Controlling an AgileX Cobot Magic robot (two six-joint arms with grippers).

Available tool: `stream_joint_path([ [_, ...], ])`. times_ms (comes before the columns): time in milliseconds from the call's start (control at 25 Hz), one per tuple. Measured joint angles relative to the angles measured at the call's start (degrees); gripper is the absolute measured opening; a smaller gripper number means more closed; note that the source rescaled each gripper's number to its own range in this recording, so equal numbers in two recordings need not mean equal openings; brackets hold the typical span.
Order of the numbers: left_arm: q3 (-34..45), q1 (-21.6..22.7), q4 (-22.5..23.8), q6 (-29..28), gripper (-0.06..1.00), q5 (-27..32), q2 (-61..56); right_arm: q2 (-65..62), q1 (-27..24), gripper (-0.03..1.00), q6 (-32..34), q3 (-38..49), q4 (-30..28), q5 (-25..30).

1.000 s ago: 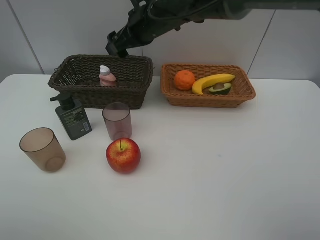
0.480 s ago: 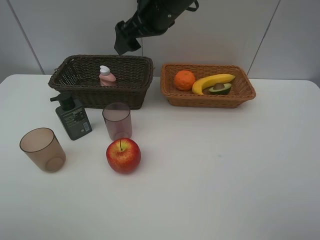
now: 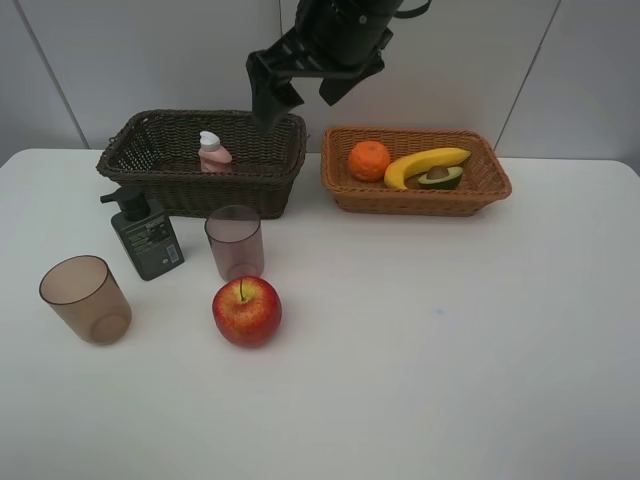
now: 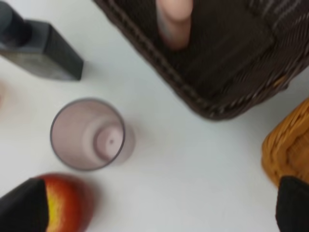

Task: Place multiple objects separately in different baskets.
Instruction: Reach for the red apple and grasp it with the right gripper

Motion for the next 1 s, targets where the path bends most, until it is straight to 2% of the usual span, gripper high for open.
stream_joint_path([
  [520, 0.00, 0.00, 0.00, 0.00, 1.00, 0.00, 0.00, -2.71, 5.12, 1.00, 6.02, 0.00, -6.50, 9.61],
  [760, 0.00, 0.00, 0.00, 0.00, 1.00, 0.00, 0.00, -6.16, 7.40, 1.00, 6.47, 5.84, -6.48, 9.47],
  [1000, 0.00, 0.00, 0.00, 0.00, 1.00, 0.00, 0.00, -7.23, 9.75, 1.00, 6.47, 15.20, -5.05, 2.41],
])
